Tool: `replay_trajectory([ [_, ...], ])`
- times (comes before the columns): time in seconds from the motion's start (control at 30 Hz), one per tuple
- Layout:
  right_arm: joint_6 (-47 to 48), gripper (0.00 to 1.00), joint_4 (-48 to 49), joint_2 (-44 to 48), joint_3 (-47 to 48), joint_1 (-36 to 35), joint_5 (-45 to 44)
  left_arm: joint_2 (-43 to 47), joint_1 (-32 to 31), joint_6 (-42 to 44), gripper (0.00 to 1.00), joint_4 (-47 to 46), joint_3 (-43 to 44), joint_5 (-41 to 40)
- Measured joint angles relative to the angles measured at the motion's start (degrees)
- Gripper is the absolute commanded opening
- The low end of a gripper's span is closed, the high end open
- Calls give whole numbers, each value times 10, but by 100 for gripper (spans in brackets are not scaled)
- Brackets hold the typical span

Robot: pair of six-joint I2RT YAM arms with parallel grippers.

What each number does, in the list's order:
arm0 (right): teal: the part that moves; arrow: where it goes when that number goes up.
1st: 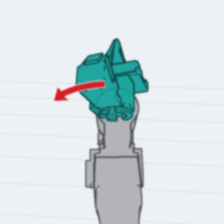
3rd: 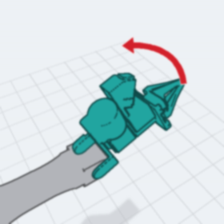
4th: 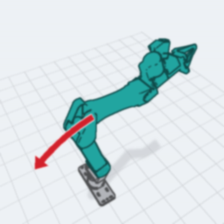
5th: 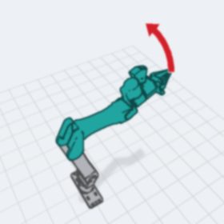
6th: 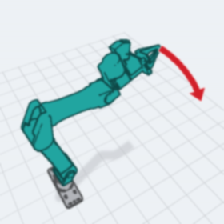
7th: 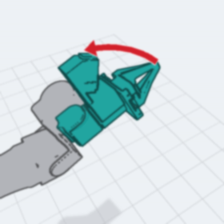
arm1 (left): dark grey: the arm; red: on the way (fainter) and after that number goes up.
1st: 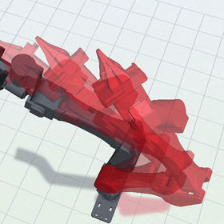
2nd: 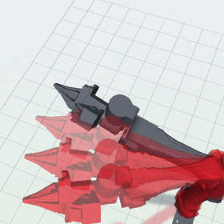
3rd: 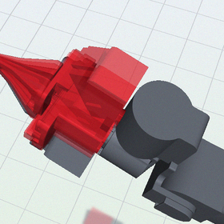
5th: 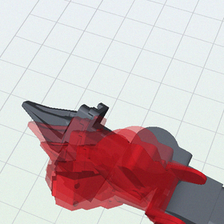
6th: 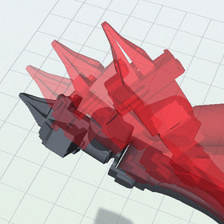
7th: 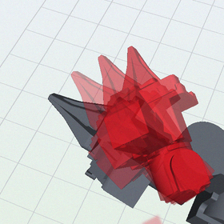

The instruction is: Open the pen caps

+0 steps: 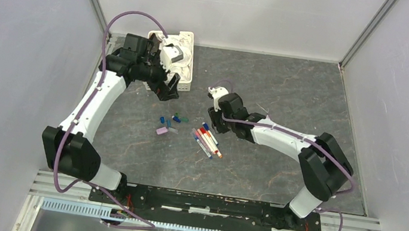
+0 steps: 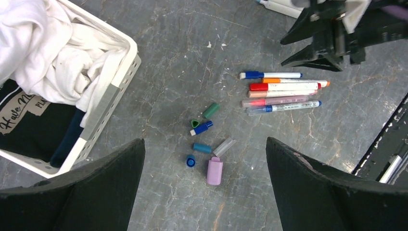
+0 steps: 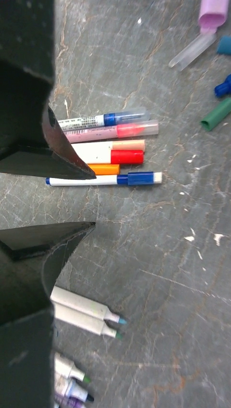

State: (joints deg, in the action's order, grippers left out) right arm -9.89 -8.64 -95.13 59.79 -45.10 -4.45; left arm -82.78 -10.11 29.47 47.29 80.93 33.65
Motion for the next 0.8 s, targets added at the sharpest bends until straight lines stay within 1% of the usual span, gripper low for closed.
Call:
replay_trajectory([
  [0.17, -1, 40, 2, -31, -11, -6, 7, -1, 0, 2, 100, 11, 0, 10],
  [0.8, -3, 36, 22, -73, -23, -9, 23, -10, 0, 40, 100, 54, 8, 15],
])
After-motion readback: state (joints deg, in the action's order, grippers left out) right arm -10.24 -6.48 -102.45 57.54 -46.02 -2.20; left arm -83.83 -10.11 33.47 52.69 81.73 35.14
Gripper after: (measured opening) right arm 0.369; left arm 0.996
